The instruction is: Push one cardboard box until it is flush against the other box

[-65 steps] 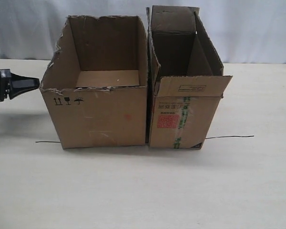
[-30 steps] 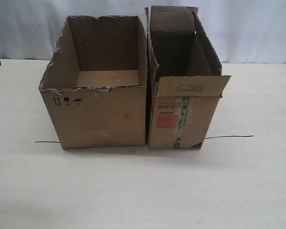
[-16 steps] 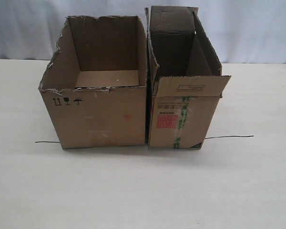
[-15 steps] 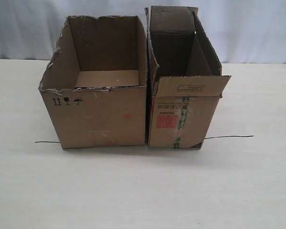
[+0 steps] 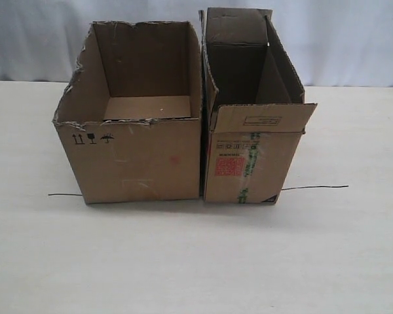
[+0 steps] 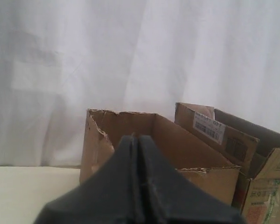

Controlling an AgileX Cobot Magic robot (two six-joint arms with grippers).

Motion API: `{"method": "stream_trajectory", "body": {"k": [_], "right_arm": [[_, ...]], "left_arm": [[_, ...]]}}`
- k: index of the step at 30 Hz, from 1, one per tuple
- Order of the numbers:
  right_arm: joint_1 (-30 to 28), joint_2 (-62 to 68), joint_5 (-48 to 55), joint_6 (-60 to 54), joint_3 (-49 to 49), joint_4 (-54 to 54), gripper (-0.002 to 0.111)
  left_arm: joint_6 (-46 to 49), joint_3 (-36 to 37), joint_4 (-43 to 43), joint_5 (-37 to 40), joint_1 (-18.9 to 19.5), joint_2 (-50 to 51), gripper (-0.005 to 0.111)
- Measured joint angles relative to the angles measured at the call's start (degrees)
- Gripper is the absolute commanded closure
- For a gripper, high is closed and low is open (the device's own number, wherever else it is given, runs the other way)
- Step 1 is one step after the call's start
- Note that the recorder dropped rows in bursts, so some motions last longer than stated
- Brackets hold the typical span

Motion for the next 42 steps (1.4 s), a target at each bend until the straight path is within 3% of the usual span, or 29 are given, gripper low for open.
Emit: {"method": "stream_trajectory", "body": {"k": [9, 17, 19, 26, 32, 36, 42], "right_arm": [[0.00, 0.00, 0.00, 0.00, 0.00, 0.00, 0.103], [0.00, 0.00, 0.00, 0.00, 0.00, 0.00, 0.103], [0.00, 0.00, 0.00, 0.00, 0.00, 0.00, 0.103], [0.00, 0.00, 0.00, 0.00, 0.00, 0.00, 0.103], [0.00, 0.00, 0.00, 0.00, 0.00, 0.00, 0.103], [0.00, 0.00, 0.00, 0.00, 0.00, 0.00, 0.103], [0.00, 0.00, 0.00, 0.00, 0.00, 0.00, 0.103]], "left_arm": [[0.00, 0.14, -0.10, -7.30, 0.00, 0.00, 0.107], [-1.66, 3.59, 2.52, -7.85, 0.00, 0.00, 0.107], [-8.41, 4.08, 10.56, -9.07, 0.00, 0.00, 0.107], [-57.33, 4.08, 57.14, -11.88, 0.00, 0.00, 0.107], [-81.60, 4.08, 84.88, -11.52, 0.00, 0.00, 0.107], [-93.26, 4.08, 97.27, -10.58, 0.00, 0.00, 0.107], [-96.67, 4.08, 103.27, -9.52, 0.00, 0.00, 0.107]]}}
